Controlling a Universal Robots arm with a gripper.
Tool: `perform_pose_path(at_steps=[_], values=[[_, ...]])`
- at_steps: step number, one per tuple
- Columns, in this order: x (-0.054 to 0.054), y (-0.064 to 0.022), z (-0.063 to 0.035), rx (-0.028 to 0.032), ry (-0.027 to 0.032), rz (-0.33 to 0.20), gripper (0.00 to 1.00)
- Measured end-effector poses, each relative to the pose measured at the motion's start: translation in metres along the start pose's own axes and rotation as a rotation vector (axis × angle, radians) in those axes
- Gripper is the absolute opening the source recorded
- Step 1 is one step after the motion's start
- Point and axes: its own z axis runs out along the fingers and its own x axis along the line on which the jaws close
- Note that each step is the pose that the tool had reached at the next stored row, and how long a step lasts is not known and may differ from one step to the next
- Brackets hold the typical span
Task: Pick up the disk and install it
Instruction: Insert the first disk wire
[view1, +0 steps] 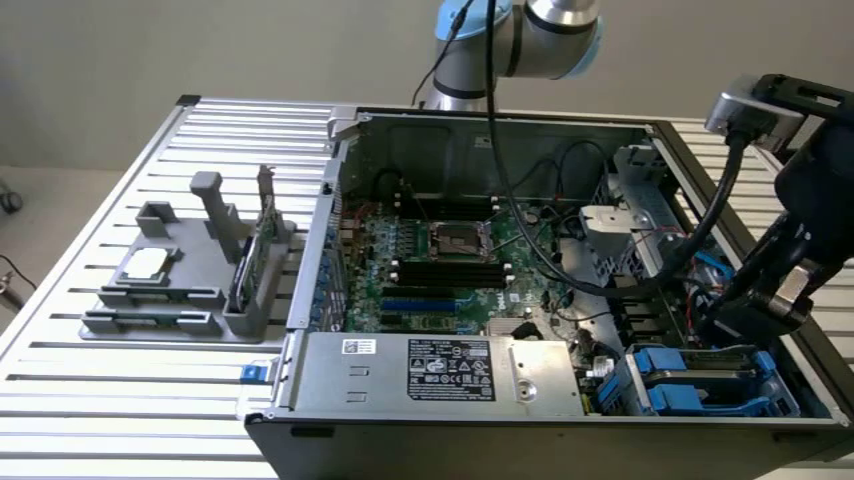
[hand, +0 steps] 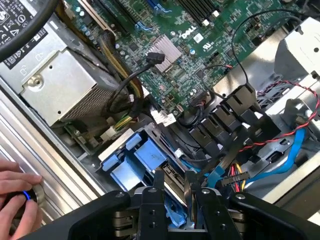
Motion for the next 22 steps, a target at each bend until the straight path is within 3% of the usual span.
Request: perform_pose_path(at_steps=[22], values=[[0.0000, 0.0000, 0.0000, -0.0113, -0.0115, 0.385, 0.31]])
